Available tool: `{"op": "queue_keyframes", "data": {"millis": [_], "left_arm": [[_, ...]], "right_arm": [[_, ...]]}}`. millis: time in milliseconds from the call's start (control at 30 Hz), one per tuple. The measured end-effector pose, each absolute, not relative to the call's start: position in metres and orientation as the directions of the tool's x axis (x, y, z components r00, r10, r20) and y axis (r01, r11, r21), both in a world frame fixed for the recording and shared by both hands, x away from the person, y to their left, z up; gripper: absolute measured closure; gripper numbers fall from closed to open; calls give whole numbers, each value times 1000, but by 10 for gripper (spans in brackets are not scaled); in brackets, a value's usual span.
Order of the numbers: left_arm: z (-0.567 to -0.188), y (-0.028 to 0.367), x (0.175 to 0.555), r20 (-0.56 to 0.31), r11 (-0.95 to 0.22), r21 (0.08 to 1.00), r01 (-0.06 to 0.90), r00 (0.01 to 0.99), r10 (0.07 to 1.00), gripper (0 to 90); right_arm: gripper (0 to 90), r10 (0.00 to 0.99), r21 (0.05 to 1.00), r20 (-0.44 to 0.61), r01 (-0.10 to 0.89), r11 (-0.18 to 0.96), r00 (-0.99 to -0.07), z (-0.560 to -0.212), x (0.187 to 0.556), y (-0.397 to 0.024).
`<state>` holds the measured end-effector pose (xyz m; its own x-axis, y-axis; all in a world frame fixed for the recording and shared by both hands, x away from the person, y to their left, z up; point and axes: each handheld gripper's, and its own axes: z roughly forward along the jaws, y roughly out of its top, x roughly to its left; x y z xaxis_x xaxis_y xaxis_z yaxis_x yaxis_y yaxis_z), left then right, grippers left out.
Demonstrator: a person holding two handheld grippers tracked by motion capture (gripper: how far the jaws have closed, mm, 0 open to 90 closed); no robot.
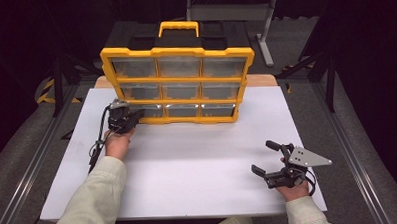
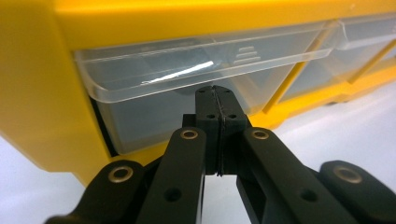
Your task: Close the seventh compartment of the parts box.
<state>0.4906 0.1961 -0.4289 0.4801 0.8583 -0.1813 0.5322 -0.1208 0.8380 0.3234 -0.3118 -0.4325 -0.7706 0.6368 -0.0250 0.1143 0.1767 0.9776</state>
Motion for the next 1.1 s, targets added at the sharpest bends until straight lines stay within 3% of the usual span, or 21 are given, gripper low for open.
{"op": "queue_keyframes", "data": {"millis": [633, 900, 1100], "left_arm": [[-425, 192, 481, -173, -132, 844, 521, 496, 851, 891], [-415, 192, 469, -182, -132, 869, 478, 555, 812, 681], [-402, 194, 456, -144, -143, 907, 397, 609, 780, 279]], "right_arm": [[19, 642, 977, -23, 119, 177, -766, -433, 323, -312], [19, 641, 977, -23, 120, 178, -767, -432, 325, -311], [19, 639, 976, -26, 118, 181, -769, -432, 326, -309]]}}
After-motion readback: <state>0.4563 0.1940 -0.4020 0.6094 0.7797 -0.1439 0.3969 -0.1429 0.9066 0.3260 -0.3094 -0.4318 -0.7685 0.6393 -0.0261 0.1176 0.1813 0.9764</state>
